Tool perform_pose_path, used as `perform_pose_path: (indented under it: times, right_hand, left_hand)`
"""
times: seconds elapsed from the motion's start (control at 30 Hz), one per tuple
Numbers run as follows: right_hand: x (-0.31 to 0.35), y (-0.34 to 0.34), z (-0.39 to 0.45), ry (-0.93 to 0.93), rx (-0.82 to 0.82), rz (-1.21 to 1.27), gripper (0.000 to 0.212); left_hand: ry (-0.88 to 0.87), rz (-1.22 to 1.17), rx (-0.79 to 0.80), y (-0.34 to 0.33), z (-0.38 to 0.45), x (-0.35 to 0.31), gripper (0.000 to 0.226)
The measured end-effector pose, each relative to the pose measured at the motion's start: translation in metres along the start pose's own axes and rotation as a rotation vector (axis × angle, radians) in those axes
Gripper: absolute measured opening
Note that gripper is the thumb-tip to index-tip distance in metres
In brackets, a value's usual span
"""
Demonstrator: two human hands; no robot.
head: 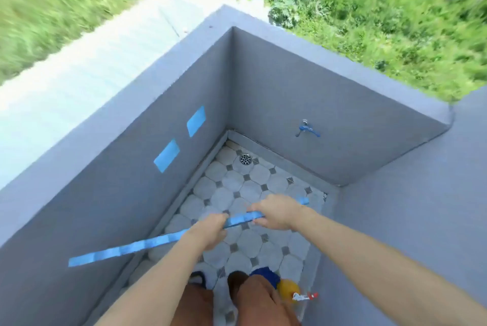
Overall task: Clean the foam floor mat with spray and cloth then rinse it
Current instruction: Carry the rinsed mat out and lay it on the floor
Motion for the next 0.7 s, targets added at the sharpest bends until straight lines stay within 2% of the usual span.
perform_pose_path:
  times: [0.2, 0.37, 0.5, 0.7]
  right_hand:
    - [0.014, 0.021, 0.020, 0.188, 0.103, -0.197, 0.030]
    - [0.067, 0.034, 0.058, 0.409, 0.160, -0.408, 0.054]
    - [0.116, 0.013, 0.073, 0.567, 0.228, -0.560, 0.065]
    - [0.213, -0.030, 0.082, 0.862, 0.249, -0.688, 0.068]
  left_hand:
    - [0.233, -0.211, -0.087, -0.010, -0.060, 0.032, 0.026]
    - [0.415, -0.344, -0.170, -0.040, -0.095, 0.066, 0.036]
    - [0.559, -0.398, -0.237, -0.084, -0.135, 0.078, 0.049]
    - [0.784, -0.628, -0.255, -0.152, -0.212, 0.102, 0.043]
Point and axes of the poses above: each hand's wrist, its own z-axis towards the middle knuckle, its own y-axis out of the back of the hand, x = y × z, the point moved 4 cm from there along z, towards the middle knuckle, and after that the axes turned 10 degrees about y, right-handed, at the moved point
